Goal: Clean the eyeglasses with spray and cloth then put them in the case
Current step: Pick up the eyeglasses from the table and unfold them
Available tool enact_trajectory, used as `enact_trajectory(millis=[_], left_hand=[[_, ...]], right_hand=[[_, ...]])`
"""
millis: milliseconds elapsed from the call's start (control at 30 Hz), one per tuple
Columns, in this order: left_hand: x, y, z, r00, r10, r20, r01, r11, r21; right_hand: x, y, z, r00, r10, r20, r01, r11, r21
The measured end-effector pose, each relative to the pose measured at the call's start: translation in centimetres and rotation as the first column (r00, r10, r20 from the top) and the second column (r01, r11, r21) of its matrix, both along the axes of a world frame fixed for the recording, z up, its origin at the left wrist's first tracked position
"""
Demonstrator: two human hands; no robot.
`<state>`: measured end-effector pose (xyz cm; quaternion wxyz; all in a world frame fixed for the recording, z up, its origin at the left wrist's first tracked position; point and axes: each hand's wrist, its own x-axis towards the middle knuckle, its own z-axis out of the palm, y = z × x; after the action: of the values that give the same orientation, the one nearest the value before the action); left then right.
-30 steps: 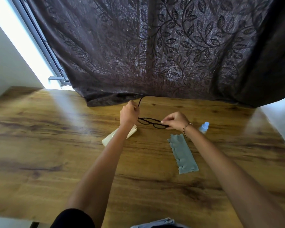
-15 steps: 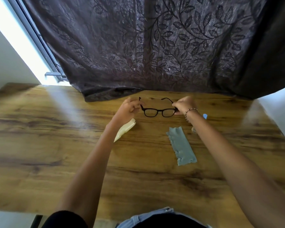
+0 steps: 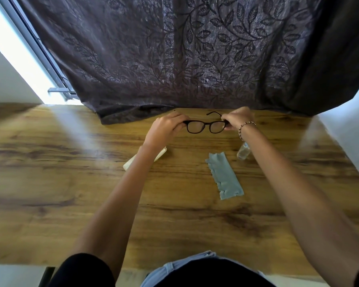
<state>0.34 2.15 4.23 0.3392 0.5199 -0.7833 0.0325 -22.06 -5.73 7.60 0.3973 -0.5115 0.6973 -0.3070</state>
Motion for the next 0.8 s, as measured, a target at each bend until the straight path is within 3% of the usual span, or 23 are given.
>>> enact_trajectory(millis=[367,567,700,800], left_hand=[[-2.1,0.3,-0.7,0.988,-0.054,0.147,0.069,0.992,-0.102],[-2.3,0.0,-0.3,0.998,0.045,0.049,-0.04,0.993,-0.108],[-2.1,0.1,-0.6,0.991,0.131,-0.035,-0.133,0.987,-0.09],[-2.1,0.3,-0.9,0.976,0.196,-0.09,-0.204,0.975,-0.091]], right_hand=[[-2.7,-0.3,0.2,0.998,-0.049,-0.029,0.048,0.998,-0.049],[-3.6,0.3,-0.5,0.999,0.034,0.017,-0.032,0.995,-0.096],[-5.7,2.3,-1.0,0.985,0.137,-0.105,-0.158,0.962,-0.222],[-7.7,3.9,-1.7,0.968,0.214,-0.131,-0.237,0.95,-0.201]])
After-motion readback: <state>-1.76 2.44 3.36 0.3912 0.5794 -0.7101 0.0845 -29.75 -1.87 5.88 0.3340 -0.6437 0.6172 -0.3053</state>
